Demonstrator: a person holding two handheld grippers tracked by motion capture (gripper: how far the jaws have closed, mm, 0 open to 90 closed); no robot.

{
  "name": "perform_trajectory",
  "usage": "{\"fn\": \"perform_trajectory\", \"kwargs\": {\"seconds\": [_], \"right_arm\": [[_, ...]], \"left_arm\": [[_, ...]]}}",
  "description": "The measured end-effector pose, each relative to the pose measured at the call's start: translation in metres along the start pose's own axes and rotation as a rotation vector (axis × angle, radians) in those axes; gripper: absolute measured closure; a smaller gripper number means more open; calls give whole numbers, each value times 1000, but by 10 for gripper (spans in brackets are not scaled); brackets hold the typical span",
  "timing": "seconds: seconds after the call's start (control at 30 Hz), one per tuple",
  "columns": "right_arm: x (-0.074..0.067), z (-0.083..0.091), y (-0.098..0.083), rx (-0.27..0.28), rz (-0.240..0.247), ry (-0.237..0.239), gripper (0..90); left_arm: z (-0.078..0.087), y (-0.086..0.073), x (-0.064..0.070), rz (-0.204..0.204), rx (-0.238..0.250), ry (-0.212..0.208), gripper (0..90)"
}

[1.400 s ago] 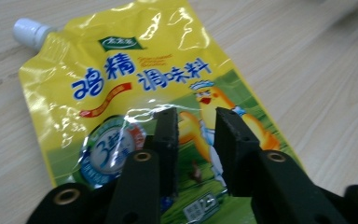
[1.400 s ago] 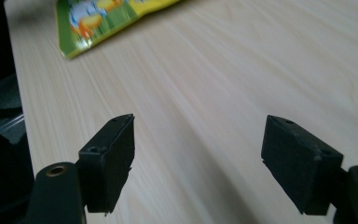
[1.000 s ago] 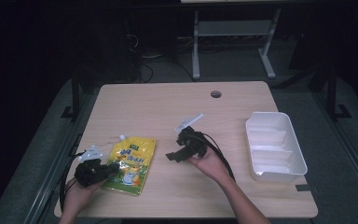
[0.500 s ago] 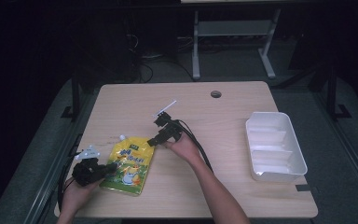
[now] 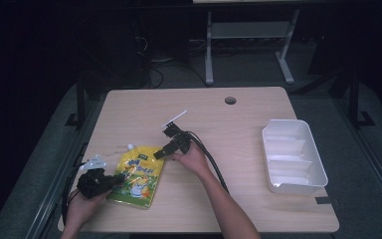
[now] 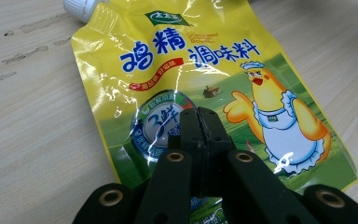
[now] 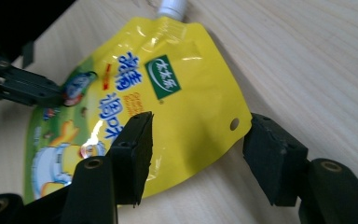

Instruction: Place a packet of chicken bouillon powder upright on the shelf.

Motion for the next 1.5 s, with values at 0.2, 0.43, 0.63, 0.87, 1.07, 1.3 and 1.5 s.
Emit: {"fn": "perform_trajectory", "kwargs": {"seconds": [0.2, 0.43, 0.63, 0.87, 1.07, 1.3, 1.5], "right_arm": [[-8, 8, 3, 32, 23, 58, 489], [-9, -10, -1, -21, 19, 35, 571], [-6, -22, -7, 5, -17, 35, 786], [-7, -17, -6, 28, -19, 47, 884], [-19, 15, 3, 139, 38, 59, 892], [-31, 48, 11, 220, 88, 47, 893], [-49, 70, 15, 283, 181, 57, 893]], "left_arm": [[0, 0, 0, 0, 0, 1, 898], [0, 0, 0, -10, -3, 5, 898], [0, -1, 0, -2, 12, -12, 884], [6, -2, -4, 30, 40, -54, 746], [20, -1, -7, 45, 154, -10, 473], [32, 0, -7, 74, 295, -36, 276], [26, -2, -13, 103, 281, -130, 250]]}}
Point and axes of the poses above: each handheld gripper's, and its own axes: z roughly backward along the jaws, y roughly out of its top, x roughly to its right, the point moved 1 cm from there along -z, roughly forward along the jaws, and after that the axes turned 15 degrees about -y, right-handed, at the moved point
